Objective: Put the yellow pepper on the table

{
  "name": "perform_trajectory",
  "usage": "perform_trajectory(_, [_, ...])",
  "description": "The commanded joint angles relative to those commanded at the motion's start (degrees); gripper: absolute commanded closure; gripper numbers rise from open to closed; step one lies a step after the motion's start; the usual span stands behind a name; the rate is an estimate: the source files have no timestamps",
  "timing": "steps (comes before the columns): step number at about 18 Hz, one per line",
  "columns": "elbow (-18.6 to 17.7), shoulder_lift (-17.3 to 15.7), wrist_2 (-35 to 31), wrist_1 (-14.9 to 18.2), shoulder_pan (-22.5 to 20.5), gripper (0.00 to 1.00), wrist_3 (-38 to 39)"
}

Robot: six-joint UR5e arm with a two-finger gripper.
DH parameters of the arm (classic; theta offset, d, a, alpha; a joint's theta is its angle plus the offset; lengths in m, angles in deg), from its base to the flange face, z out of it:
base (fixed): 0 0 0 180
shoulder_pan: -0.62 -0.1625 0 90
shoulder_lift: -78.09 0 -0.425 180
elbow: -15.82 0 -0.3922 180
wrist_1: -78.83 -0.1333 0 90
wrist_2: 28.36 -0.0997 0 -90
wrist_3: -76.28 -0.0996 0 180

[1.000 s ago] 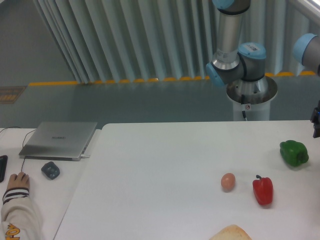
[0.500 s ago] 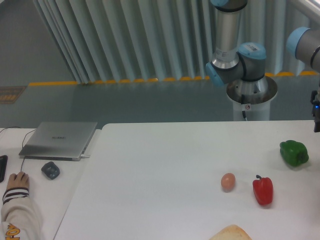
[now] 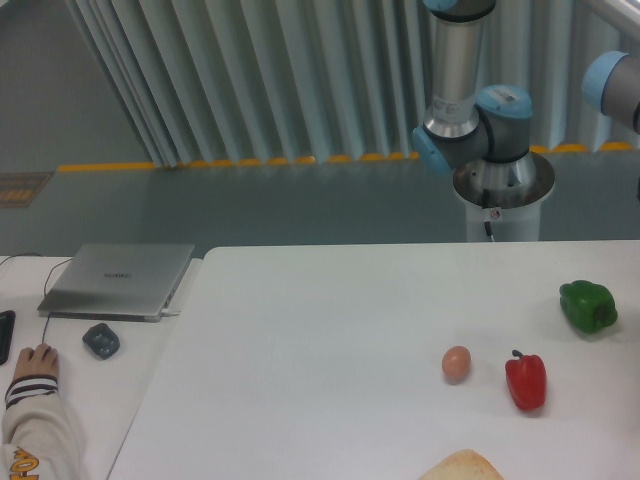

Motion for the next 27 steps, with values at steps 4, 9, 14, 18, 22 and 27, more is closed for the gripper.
perform_trajectory(4, [2.4, 2.6, -0.1, -1.9, -2.9, 0.00, -12.1])
perform_trajectory(9, [2.9, 6.5, 0.1, -7.2, -4.3, 0.00, -12.6])
perform_trajectory(14, [3.0, 10.5, 0.2, -10.9, -5.8, 0.00, -12.7])
perform_trajectory(18, [4.6, 13.4, 0.4, -11.9, -7.7, 0.00, -16.9])
perform_trajectory(22, [5.4, 15.9, 1.9, -14.1, -8.8, 0.00, -18.2])
perform_trajectory(27, [6.7, 18.5, 2.1, -16.3, -8.9, 0.00, -19.0])
